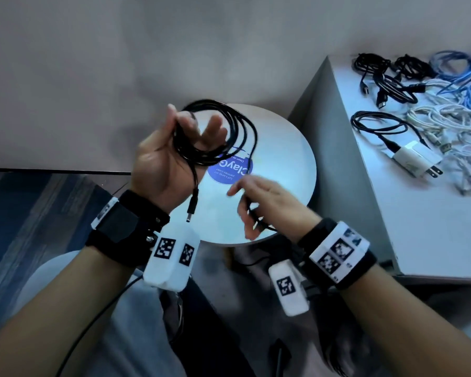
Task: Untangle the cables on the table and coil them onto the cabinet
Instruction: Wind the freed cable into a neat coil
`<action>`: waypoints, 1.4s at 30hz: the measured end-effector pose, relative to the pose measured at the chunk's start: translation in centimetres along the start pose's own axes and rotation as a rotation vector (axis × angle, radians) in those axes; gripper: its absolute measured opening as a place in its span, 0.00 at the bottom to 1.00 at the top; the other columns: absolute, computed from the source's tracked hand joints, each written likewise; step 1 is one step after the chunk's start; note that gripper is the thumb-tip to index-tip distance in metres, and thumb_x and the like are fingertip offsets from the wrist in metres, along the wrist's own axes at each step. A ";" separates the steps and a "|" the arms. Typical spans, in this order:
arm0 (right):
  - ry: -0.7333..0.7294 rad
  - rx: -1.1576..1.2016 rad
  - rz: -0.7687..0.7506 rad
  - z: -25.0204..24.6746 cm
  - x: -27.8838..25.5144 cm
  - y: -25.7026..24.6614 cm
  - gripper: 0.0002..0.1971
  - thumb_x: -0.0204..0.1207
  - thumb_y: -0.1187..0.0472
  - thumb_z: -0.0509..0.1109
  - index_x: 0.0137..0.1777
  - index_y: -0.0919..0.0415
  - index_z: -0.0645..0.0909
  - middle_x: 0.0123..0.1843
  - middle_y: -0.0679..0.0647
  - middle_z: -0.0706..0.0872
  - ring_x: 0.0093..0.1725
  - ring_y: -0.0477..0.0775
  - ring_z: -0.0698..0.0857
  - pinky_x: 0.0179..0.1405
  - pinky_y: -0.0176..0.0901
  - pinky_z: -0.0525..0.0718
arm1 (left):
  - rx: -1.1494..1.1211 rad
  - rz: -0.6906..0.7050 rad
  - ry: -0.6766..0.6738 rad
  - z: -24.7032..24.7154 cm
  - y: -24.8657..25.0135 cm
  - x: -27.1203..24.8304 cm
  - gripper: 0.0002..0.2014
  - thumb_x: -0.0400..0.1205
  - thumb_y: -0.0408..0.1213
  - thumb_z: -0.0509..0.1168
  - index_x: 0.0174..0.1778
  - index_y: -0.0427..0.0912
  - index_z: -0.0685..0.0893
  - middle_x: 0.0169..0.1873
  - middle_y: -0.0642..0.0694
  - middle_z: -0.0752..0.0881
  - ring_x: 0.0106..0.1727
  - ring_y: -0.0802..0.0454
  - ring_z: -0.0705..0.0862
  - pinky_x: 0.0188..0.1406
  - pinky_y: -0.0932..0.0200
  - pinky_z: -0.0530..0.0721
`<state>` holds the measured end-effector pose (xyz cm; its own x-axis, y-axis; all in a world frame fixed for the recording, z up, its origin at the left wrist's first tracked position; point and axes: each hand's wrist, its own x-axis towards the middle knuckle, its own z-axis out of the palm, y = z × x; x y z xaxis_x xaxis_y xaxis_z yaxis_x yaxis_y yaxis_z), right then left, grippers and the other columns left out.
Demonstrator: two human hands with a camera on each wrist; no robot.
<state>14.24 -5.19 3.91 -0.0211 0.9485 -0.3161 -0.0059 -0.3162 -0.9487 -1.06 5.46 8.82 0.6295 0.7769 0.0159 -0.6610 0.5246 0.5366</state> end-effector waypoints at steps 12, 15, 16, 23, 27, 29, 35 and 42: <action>-0.064 -0.804 -0.207 1.7 -2.0 -2.5 0.10 0.83 0.60 0.64 0.54 0.53 0.87 0.27 0.34 0.81 0.31 0.37 0.80 0.36 0.34 0.74 | 1.344 -0.030 -0.080 -2.5 -2.4 0.0 0.15 0.92 0.45 0.57 0.45 0.39 0.70 0.29 0.44 0.89 0.25 0.43 0.85 0.29 0.59 0.77; 0.038 -0.577 -0.383 -0.6 -1.9 -3.8 0.07 0.80 0.67 0.69 0.45 0.56 0.87 0.33 0.36 0.87 0.37 0.38 0.84 0.43 0.41 0.80 | 1.278 -0.136 -0.200 -1.9 -3.2 -0.6 0.21 0.90 0.47 0.56 0.44 0.28 0.74 0.20 0.44 0.77 0.19 0.42 0.73 0.25 0.56 0.78; 0.098 -0.503 -0.406 -1.4 -1.8 -4.1 0.04 0.79 0.66 0.73 0.44 0.58 0.86 0.29 0.39 0.83 0.32 0.41 0.79 0.38 0.42 0.77 | 1.195 -0.151 -0.193 -1.5 -3.0 -0.7 0.22 0.91 0.46 0.55 0.42 0.28 0.74 0.17 0.44 0.73 0.18 0.45 0.68 0.25 0.57 0.78; 0.281 0.061 -0.304 -3.0 -1.5 -4.9 0.06 0.66 0.67 0.62 0.41 0.57 0.77 0.27 0.47 0.70 0.25 0.47 0.62 0.27 0.44 0.56 | 0.874 -0.260 -0.213 -0.4 -3.0 -1.0 0.17 0.87 0.47 0.56 0.40 0.37 0.77 0.15 0.52 0.64 0.16 0.55 0.62 0.32 0.57 0.80; 0.291 0.079 -0.359 -1.9 -0.6 -3.8 0.05 0.81 0.65 0.64 0.44 0.56 0.77 0.27 0.40 0.75 0.23 0.40 0.68 0.24 0.34 0.65 | 0.667 -0.282 -0.178 -0.9 -3.5 -0.7 0.15 0.90 0.43 0.52 0.43 0.39 0.75 0.16 0.54 0.70 0.16 0.55 0.73 0.38 0.58 0.85; 0.333 0.013 -0.418 -1.7 -0.2 -3.4 0.04 0.83 0.62 0.65 0.46 0.55 0.80 0.32 0.42 0.78 0.24 0.42 0.70 0.24 0.37 0.68 | 0.597 -0.300 -0.166 -1.2 -3.5 -0.7 0.17 0.92 0.43 0.49 0.45 0.39 0.76 0.16 0.56 0.71 0.16 0.57 0.73 0.38 0.59 0.84; 0.386 -0.010 -0.422 -2.3 0.3 -2.5 0.05 0.85 0.59 0.68 0.46 0.52 0.81 0.37 0.40 0.82 0.21 0.50 0.72 0.24 0.47 0.72 | 0.290 -0.321 -0.134 -1.1 -3.3 -0.6 0.19 0.92 0.45 0.50 0.45 0.41 0.82 0.14 0.57 0.69 0.16 0.60 0.72 0.36 0.61 0.84; 0.241 -0.096 -0.179 0.3 1.2 0.1 0.14 0.91 0.52 0.55 0.53 0.57 0.79 0.30 0.54 0.78 0.19 0.51 0.73 0.21 0.41 0.79 | 0.002 -0.119 -0.039 -1.4 -2.3 -0.2 0.15 0.89 0.40 0.56 0.47 0.35 0.84 0.30 0.51 0.84 0.55 0.44 0.92 0.68 0.47 0.84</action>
<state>13.91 -4.14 3.41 0.2094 0.9696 -0.1269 0.1068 -0.1517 -0.9826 -0.25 4.58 6.44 0.7188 0.6951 -0.0153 -0.5801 0.6117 0.5379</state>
